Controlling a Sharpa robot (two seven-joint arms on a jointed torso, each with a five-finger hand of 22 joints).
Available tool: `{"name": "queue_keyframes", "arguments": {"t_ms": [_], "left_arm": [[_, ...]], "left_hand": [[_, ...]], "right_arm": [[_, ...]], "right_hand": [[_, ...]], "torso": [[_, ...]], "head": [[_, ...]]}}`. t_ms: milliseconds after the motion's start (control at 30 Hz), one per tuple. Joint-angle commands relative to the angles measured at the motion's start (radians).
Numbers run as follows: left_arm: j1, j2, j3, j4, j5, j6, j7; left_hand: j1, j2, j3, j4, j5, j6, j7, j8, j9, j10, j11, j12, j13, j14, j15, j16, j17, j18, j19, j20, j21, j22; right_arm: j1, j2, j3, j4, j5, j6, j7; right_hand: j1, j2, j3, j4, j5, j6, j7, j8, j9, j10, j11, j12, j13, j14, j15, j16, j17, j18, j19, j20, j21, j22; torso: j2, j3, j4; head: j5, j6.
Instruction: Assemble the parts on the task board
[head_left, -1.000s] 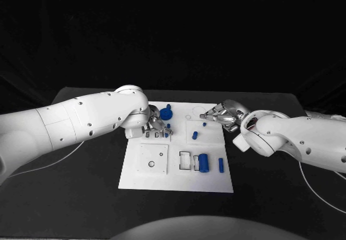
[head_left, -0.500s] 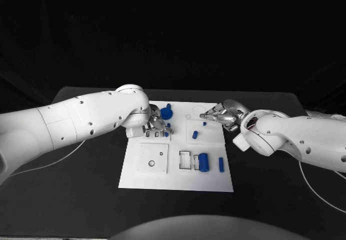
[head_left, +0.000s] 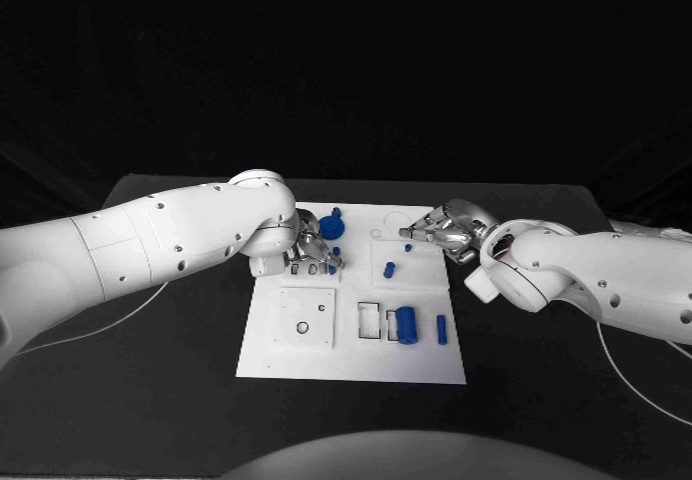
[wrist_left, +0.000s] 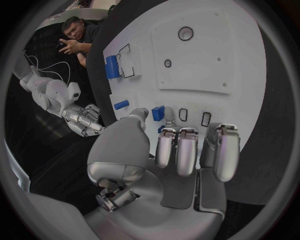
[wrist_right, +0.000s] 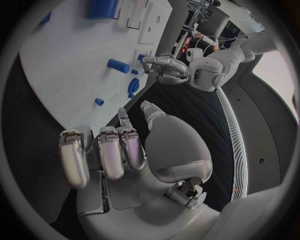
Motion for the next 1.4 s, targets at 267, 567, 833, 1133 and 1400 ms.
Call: {"name": "queue_keyframes", "arguments": {"t_ms": [267, 567, 833, 1133, 1400], "left_arm": [[0.000, 0.002, 0.000, 0.002, 0.005, -0.001, 0.019], [0.000, 0.004, 0.000, -0.001, 0.008, 0.002, 0.024], [-0.001, 0.006, 0.000, -0.003, 0.009, 0.005, 0.025], [-0.001, 0.008, 0.000, -0.008, 0.012, 0.006, 0.028], [-0.001, 0.008, 0.000, -0.009, 0.016, 0.014, 0.028]], "left_hand": [[0.032, 0.000, 0.018, 0.001, 0.036, 0.008, -0.010, 0.004, 0.016, 0.106, -0.005, 0.002, 0.263, 0.104, -0.012, 0.003, 0.263, -0.007, 0.105, -0.006, 0.002, 0.263], [0.035, 0.000, 0.020, 0.001, 0.046, 0.007, -0.010, 0.004, 0.019, 0.106, -0.006, 0.002, 0.263, 0.104, -0.013, 0.003, 0.263, -0.007, 0.105, -0.007, 0.002, 0.263], [0.045, 0.003, 0.028, 0.000, 0.054, 0.015, -0.015, 0.015, 0.033, 0.106, -0.009, 0.002, 0.263, 0.104, -0.016, 0.003, 0.263, -0.007, 0.105, -0.009, 0.002, 0.263], [0.053, 0.006, 0.034, 0.001, 0.055, 0.018, -0.019, 0.025, 0.045, 0.106, -0.013, 0.002, 0.263, 0.104, -0.019, 0.003, 0.263, -0.007, 0.105, -0.011, 0.002, 0.263], [0.084, 0.016, 0.056, 0.000, 0.057, 0.012, -0.025, 0.030, 0.062, 0.106, -0.019, 0.002, 0.263, 0.104, -0.024, 0.003, 0.263, -0.007, 0.105, -0.015, 0.002, 0.263]], "right_arm": [[-0.001, 0.001, 0.000, 0.000, -0.009, 0.018, -0.008], [-0.001, 0.001, 0.000, -0.002, -0.009, 0.020, -0.013], [-0.002, 0.001, 0.000, -0.002, -0.009, 0.022, -0.015], [-0.002, -0.001, 0.000, -0.001, -0.009, 0.024, -0.016], [-0.002, 0.002, 0.000, -0.003, -0.009, 0.025, -0.017]], "right_hand": [[0.007, 0.007, -0.004, 0.000, 0.003, 0.001, 0.000, 0.003, 0.001, 0.105, 0.004, 0.004, 0.263, 0.102, 0.006, 0.004, 0.263, -0.007, 0.105, 0.009, 0.004, 0.263], [0.008, 0.007, -0.004, -0.001, 0.004, 0.000, 0.001, 0.004, 0.001, 0.105, 0.004, 0.004, 0.263, 0.102, 0.006, 0.004, 0.263, -0.007, 0.105, 0.009, 0.004, 0.263], [0.008, 0.007, -0.004, -0.001, 0.005, 0.000, 0.001, 0.003, 0.001, 0.105, 0.004, 0.004, 0.263, 0.102, 0.006, 0.004, 0.263, -0.007, 0.105, 0.009, 0.004, 0.263], [0.008, 0.007, -0.005, -0.001, 0.005, 0.000, 0.001, 0.003, 0.001, 0.105, 0.004, 0.004, 0.263, 0.102, 0.006, 0.004, 0.263, -0.007, 0.105, 0.009, 0.004, 0.263], [0.008, 0.007, -0.005, -0.001, 0.006, -0.001, 0.001, 0.003, 0.001, 0.105, 0.004, 0.004, 0.263, 0.102, 0.006, 0.004, 0.263, -0.007, 0.105, 0.009, 0.004, 0.263]], "torso": [[0.000, -0.0006, 0.0006], [0.000, -0.0002, 0.0003], [0.001, -0.0006, 0.0008], [0.000, -0.0006, 0.0013], [0.000, -0.0006, 0.0001]], "head": [[-0.001, -0.002], [-0.001, -0.004], [-0.002, -0.005], [-0.001, -0.006], [0.001, -0.006]]}}
